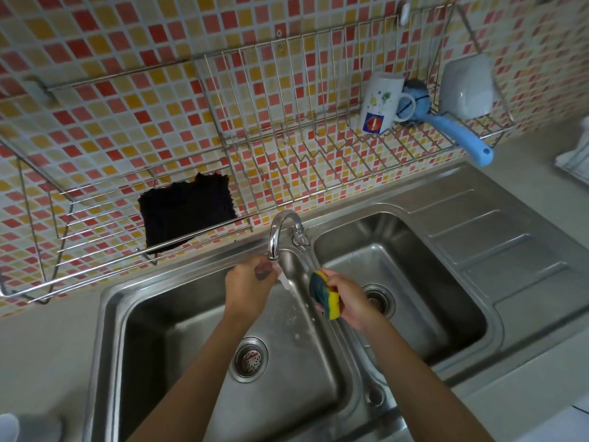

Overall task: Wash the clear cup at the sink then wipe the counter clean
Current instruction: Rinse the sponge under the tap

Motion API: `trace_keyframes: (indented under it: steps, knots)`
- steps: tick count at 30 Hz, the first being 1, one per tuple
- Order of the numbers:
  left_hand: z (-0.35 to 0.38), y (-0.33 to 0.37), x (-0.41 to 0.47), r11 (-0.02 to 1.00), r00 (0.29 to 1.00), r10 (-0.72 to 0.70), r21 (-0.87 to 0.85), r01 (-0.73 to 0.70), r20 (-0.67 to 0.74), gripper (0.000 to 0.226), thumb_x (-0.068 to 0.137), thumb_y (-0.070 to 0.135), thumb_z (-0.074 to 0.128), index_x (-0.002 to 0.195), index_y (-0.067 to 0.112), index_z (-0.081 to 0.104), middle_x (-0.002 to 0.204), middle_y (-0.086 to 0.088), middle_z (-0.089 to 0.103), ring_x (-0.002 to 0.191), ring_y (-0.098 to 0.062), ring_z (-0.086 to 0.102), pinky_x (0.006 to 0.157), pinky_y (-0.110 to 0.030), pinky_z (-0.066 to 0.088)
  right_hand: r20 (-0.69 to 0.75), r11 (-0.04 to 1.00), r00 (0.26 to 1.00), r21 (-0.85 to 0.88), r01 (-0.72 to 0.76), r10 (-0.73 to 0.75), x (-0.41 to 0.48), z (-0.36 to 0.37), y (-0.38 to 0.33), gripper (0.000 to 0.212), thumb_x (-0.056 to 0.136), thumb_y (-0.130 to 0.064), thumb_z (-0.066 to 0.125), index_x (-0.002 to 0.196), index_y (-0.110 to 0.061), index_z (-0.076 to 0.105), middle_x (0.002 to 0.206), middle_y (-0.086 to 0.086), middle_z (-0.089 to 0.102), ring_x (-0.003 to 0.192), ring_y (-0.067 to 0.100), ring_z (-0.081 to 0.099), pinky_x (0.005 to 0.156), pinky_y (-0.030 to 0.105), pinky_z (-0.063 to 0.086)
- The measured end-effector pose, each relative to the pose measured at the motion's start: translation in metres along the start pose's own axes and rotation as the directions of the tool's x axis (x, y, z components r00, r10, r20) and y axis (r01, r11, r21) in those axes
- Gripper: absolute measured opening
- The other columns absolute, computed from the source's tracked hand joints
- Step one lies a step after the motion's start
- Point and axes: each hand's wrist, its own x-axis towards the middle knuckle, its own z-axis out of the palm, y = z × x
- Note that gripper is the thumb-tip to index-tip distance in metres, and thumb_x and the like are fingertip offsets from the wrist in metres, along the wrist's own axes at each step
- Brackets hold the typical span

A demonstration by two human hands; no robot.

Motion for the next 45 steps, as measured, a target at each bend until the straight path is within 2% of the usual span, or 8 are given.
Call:
trace_keyframes:
  steps: [3, 7, 11, 16, 21, 31, 36, 45]
  knots:
    - [-0.003, -0.005, -0.004, 0.999, 1.000, 0.018, -0.037, -0.018, 0.000, 0.016, 0.081, 0.014, 0.077, 0.097, 0.017, 0.075, 0.087, 0.006, 0.074, 0.081, -0.003, 0.068, 0.079, -0.014, 0.051, 0.003, 1.000, 1.000, 0.001, 0.009, -0.009, -0.004, 0.007, 0.002, 0.026, 0.093, -0.011, 0.052, 0.116, -0.016, 0.064, 0.116, 0.023, 0.058, 0.099, 0.039, 0.061, 0.071, 0.043, 0.057]
    - [-0.004, -0.007, -0.010, 0.997, 0.997, 0.073, -0.041, -0.072, 0.031, 0.016, 0.080, 0.013, 0.078, 0.094, 0.022, 0.076, 0.090, 0.014, 0.073, 0.084, 0.006, 0.066, 0.076, -0.002, 0.045, 0.029, 0.994, 0.998, -0.101, 0.050, -0.047, -0.005, 0.017, 0.006, 0.030, 0.084, -0.007, 0.068, 0.113, -0.010, 0.065, 0.108, 0.026, 0.065, 0.094, 0.039, 0.066, 0.071, 0.043, 0.058]
    - [-0.010, -0.012, -0.011, 0.994, 1.000, 0.012, -0.109, -0.011, 0.006, 0.012, 0.083, 0.014, 0.076, 0.092, 0.021, 0.075, 0.086, 0.014, 0.073, 0.079, 0.005, 0.067, 0.073, -0.002, 0.046, 0.079, 0.992, 0.997, -0.126, 0.023, -0.013, -0.009, 0.033, 0.003, 0.027, 0.085, 0.001, 0.060, 0.107, -0.013, 0.064, 0.099, 0.021, 0.064, 0.086, 0.033, 0.061, 0.069, 0.037, 0.053]
    - [-0.024, -0.031, -0.017, 0.993, 0.992, -0.112, -0.032, 0.111, -0.057, 0.012, 0.084, 0.016, 0.074, 0.096, 0.015, 0.073, 0.083, 0.007, 0.069, 0.075, 0.006, 0.060, 0.072, -0.011, 0.045, 0.168, 0.992, 0.981, -0.105, -0.076, 0.093, -0.006, 0.059, -0.003, 0.036, 0.083, 0.001, 0.047, 0.116, -0.012, 0.049, 0.117, 0.027, 0.054, 0.089, 0.033, 0.058, 0.062, 0.034, 0.053]
    - [-0.046, -0.051, -0.020, 0.989, 0.986, -0.140, 0.034, 0.144, -0.089, 0.014, 0.084, 0.019, 0.075, 0.096, 0.013, 0.073, 0.088, 0.001, 0.072, 0.077, -0.003, 0.063, 0.068, -0.008, 0.040, 0.241, 0.983, 0.970, -0.184, 0.014, 0.031, -0.009, 0.081, -0.005, 0.029, 0.095, -0.005, 0.047, 0.123, -0.010, 0.049, 0.094, 0.013, 0.065, 0.067, 0.019, 0.064, 0.052, 0.026, 0.046]
    - [-0.059, -0.066, -0.023, 0.986, 0.981, -0.158, 0.037, 0.163, -0.111, 0.010, 0.085, 0.018, 0.073, 0.094, 0.014, 0.071, 0.089, -0.001, 0.071, 0.082, -0.012, 0.066, 0.071, -0.016, 0.043, 0.186, 0.823, 0.960, -0.498, 0.274, -0.208, -0.004, 0.091, 0.016, 0.033, 0.103, -0.035, 0.036, 0.081, -0.018, 0.054, 0.061, -0.003, 0.043, 0.048, 0.009, 0.036, 0.046, 0.024, 0.028]
    - [-0.053, -0.065, -0.023, 0.988, 0.984, -0.142, 0.053, 0.148, -0.103, 0.011, 0.083, 0.018, 0.075, 0.094, 0.015, 0.074, 0.085, 0.003, 0.072, 0.078, -0.004, 0.065, 0.068, -0.010, 0.042, 0.189, 0.747, 0.948, -0.583, 0.319, -0.256, -0.004, 0.088, 0.015, 0.039, 0.103, -0.039, 0.032, 0.075, -0.018, 0.050, 0.057, -0.004, 0.043, 0.045, 0.010, 0.037, 0.042, 0.026, 0.031]
    - [-0.049, -0.061, -0.021, 0.992, 0.989, -0.120, 0.038, 0.124, -0.086, 0.012, 0.085, 0.020, 0.074, 0.095, 0.014, 0.074, 0.086, 0.003, 0.072, 0.081, -0.003, 0.065, 0.069, -0.009, 0.043, 0.040, 0.630, 0.924, -0.719, 0.292, -0.381, 0.017, 0.074, 0.010, 0.036, 0.102, -0.035, 0.035, 0.079, -0.016, 0.055, 0.067, -0.004, 0.053, 0.066, 0.017, 0.051, 0.062, 0.028, 0.036]
